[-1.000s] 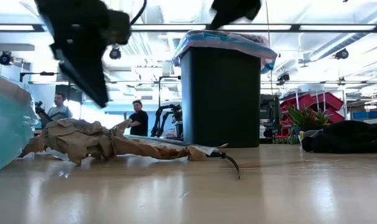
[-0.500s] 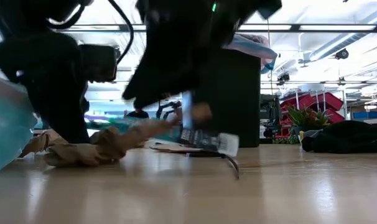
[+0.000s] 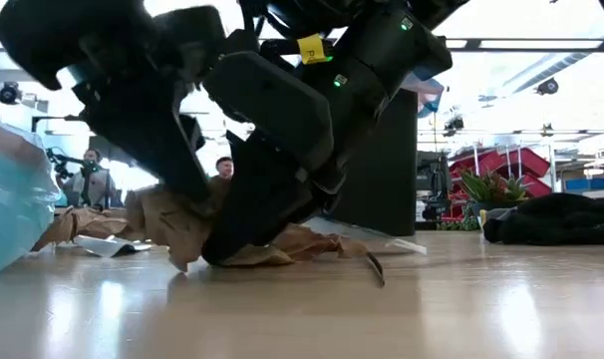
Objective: Place trash/remove bag and relplace
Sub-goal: Put the brown paper napkin into the trash bin
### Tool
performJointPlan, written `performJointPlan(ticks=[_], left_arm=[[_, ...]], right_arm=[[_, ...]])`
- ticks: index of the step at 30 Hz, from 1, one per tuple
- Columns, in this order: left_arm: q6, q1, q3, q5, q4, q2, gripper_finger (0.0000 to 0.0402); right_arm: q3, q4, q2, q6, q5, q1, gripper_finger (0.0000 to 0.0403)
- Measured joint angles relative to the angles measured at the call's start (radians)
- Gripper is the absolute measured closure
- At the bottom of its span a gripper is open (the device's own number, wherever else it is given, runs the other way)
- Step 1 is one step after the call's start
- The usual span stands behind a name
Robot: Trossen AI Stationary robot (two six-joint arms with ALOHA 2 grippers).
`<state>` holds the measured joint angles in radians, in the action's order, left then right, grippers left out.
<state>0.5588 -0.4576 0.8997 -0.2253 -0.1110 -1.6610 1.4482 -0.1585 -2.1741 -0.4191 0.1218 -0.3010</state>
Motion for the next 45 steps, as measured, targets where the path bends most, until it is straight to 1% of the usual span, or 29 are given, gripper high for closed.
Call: performJointPlan(ticks=[2, 5, 6, 10, 13, 15, 18, 21, 26, 29, 31, 35, 37, 39, 42, 45], left_arm=[[-0.019, 0.000, 0.024, 0.000, -0.030, 0.010, 0.0269], [-0.040, 0.000, 0.064, 0.003, -0.111, 0.027, 0.0259], [-0.047, 0.000, 0.076, 0.007, -0.139, 0.035, 0.0256], [-0.070, 0.000, 0.108, 0.008, -0.240, 0.083, 0.0240], [-0.070, 0.001, 0.106, 0.001, -0.291, 0.128, 0.0229], [-0.069, 0.001, 0.100, -0.042, -0.311, 0.156, 0.0221], [-0.069, 0.003, 0.091, -0.140, -0.336, 0.175, 0.0212], [-0.069, 0.012, 0.084, -0.209, -0.350, 0.174, 0.0204], [-0.058, 0.043, 0.061, -0.211, -0.316, 0.135, 0.0199], [-0.056, 0.053, 0.038, -0.211, -0.230, 0.118, 0.0201], [-0.056, 0.058, 0.022, -0.211, -0.157, 0.104, 0.0206], [-0.061, 0.064, 0.016, -0.211, -0.059, 0.079, 0.0216], [-0.077, 0.064, 0.016, -0.210, -0.025, 0.068, 0.0221], [-0.080, 0.066, 0.015, -0.210, 0.014, 0.055, 0.0226], [-0.078, 0.070, 0.016, -0.210, 0.061, 0.040, 0.0232], [-0.054, 0.074, 0.016, -0.225, 0.109, 0.024, 0.0237]], right_arm=[[0.000, -0.023, 0.014, 0.000, -0.001, 0.001, 0.0315], [-0.001, -0.085, 0.053, 0.037, -0.012, 0.001, 0.0379], [-0.001, -0.099, 0.064, 0.051, -0.019, 0.001, 0.0389], [-0.001, -0.217, 0.114, 0.085, -0.020, 0.001, 0.0389], [-0.002, -0.321, 0.158, 0.130, -0.023, -0.002, 0.0398], [-0.002, -0.392, 0.195, 0.162, -0.026, -0.007, 0.0398], [-0.003, -0.463, 0.276, 0.206, -0.046, -0.020, 0.0400], [-0.003, -0.493, 0.380, 0.210, -0.058, -0.029, 0.0401], [-0.003, -0.495, 0.587, 0.173, -0.043, -0.021, 0.0402], [-0.003, -0.494, 0.696, 0.145, -0.005, 0.005, 0.0402], [-0.003, -0.494, 0.757, 0.138, 0.056, 0.027, 0.0402], [-0.003, -0.454, 0.850, 0.133, 0.238, 0.090, 0.0402], [-0.003, -0.426, 0.880, 0.133, 0.317, 0.137, 0.0403], [-0.003, -0.393, 0.903, 0.131, 0.374, 0.202, 0.0403], [-0.002, -0.335, 0.912, 0.129, 0.387, 0.317, 0.0399], [-0.002, -0.324, 0.906, 0.103, 0.362, 0.427, 0.0386]])
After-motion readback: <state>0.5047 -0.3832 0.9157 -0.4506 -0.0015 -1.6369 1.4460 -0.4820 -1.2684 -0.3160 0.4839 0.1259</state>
